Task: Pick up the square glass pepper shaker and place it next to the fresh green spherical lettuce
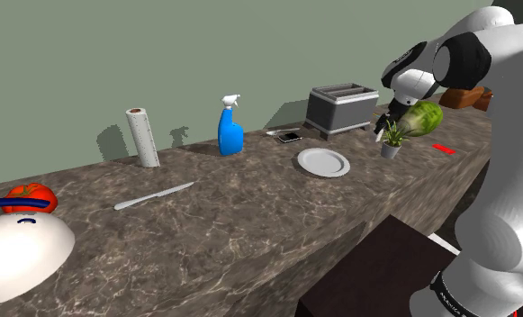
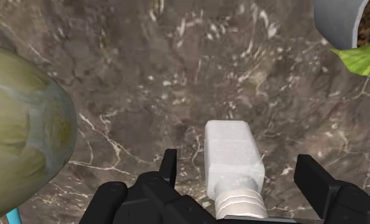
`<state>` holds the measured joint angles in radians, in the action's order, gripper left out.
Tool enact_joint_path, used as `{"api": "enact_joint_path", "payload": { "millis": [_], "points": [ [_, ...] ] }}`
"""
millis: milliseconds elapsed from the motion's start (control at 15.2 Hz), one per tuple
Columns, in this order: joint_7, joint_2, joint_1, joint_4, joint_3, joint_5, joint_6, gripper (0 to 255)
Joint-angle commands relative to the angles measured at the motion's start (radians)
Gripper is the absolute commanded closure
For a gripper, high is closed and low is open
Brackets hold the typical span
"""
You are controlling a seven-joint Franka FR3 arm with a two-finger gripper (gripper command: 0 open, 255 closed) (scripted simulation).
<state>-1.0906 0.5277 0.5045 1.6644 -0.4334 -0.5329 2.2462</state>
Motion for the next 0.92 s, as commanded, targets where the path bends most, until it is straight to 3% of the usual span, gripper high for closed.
{"api": "enact_joint_path", "payload": {
  "millis": [0, 330, 858],
  "points": [
    [0.000, 0.000, 0.000, 0.000, 0.000, 0.000, 0.000, 0],
    [0.026, -0.078, -0.009, -0.006, -0.030, 0.048, -0.078, 0],
    [0.026, -0.078, -0.009, -0.006, -0.030, 0.048, -0.078, 0]
  ]
}}
